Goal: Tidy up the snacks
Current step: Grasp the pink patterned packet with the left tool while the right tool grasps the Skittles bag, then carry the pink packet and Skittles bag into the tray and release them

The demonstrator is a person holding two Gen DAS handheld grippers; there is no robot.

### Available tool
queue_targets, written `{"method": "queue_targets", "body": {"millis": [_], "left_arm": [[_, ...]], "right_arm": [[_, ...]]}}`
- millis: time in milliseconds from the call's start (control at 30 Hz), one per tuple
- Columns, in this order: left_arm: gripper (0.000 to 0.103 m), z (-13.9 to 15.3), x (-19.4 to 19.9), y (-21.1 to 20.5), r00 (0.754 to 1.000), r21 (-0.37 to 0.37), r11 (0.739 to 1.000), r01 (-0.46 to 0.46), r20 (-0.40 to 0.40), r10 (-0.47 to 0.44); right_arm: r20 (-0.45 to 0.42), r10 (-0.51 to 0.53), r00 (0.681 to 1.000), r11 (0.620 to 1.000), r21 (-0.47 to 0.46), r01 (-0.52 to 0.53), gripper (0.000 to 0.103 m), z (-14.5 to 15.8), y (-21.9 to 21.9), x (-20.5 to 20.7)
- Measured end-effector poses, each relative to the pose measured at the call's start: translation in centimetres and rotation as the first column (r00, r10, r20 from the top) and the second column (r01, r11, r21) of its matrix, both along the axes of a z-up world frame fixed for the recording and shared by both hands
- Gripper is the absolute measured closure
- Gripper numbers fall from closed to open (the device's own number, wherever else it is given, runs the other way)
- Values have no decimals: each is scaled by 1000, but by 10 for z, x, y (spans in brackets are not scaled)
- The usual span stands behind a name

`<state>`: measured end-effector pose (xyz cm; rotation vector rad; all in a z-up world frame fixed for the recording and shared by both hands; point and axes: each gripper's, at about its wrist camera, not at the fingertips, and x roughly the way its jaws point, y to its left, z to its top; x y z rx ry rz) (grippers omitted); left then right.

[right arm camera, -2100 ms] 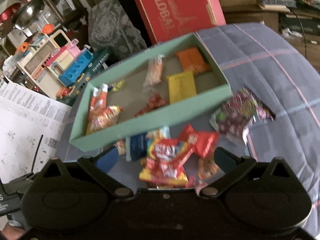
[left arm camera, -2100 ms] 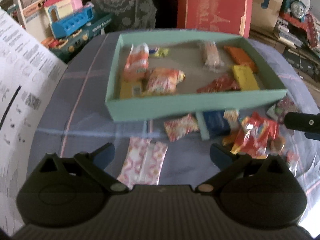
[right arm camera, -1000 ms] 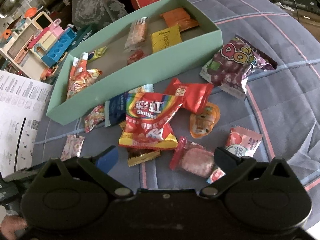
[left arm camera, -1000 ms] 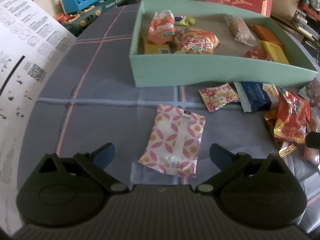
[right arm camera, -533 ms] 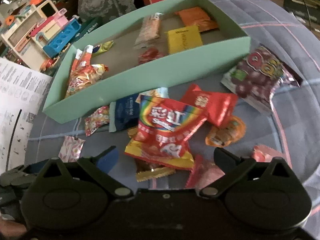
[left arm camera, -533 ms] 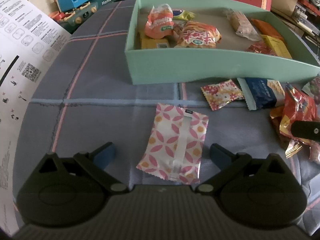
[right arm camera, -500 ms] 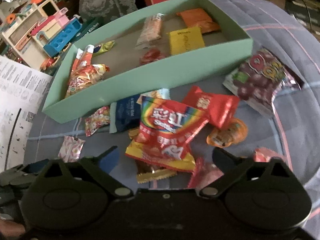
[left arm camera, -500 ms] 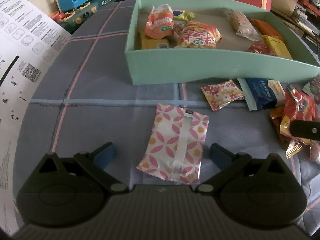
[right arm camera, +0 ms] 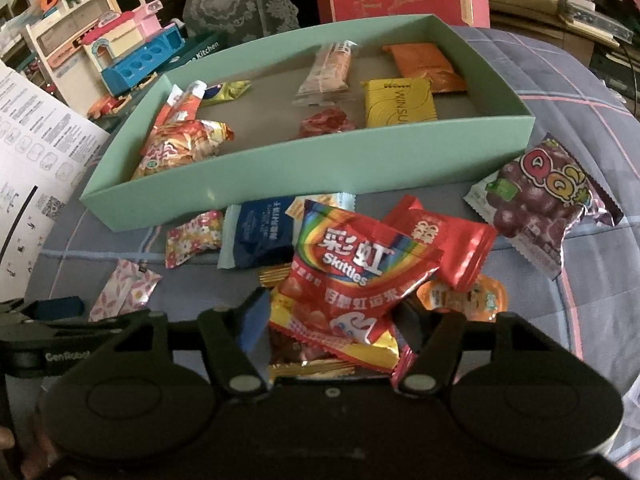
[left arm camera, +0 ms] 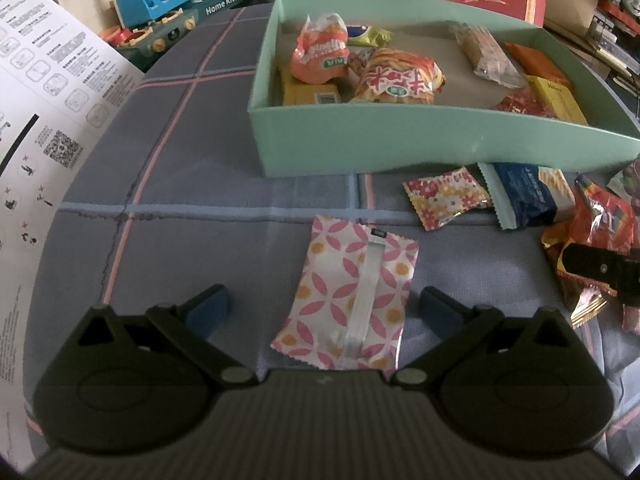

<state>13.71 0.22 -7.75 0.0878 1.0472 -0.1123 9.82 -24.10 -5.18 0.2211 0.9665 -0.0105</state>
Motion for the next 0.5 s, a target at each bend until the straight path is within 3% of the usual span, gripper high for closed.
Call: {"method": "queue_targets", "body": {"millis": [100,200,300,333,367,433,500], "left_arm": [[0,0,1,0,1000,-3,1000,-4,5,4],[10,2,-2,-2,1000,-2,1000,-1,25,1],[32,7,-5,-6,998,-8,999,31,48,-31],[47,9,-7,-8,997,-11,999,47,55,-46],[53,11,-8,-10,997,-6,999,50,61,-50],[53,12,-8,-8,998,-27,999,43,54,-42],[53,12,-9,-5,998,-41,999,28,54,-25]], "right_arm": [[6,6,1000,1000,0,-6,37,0,-1,-1],[10,9,1000,1000,-3,-9,37,-1,-1,-3],[12,10,1000,1000,-2,-10,37,-1,-2,-5],[13,11,1000,1000,-3,-11,37,-1,-2,-5],[12,11,1000,1000,-3,-11,37,0,-2,-6],[9,9,1000,1000,8,-9,50,1,-3,-7],[0,13,1000,999,41,-13,55,4,-6,-8]]}}
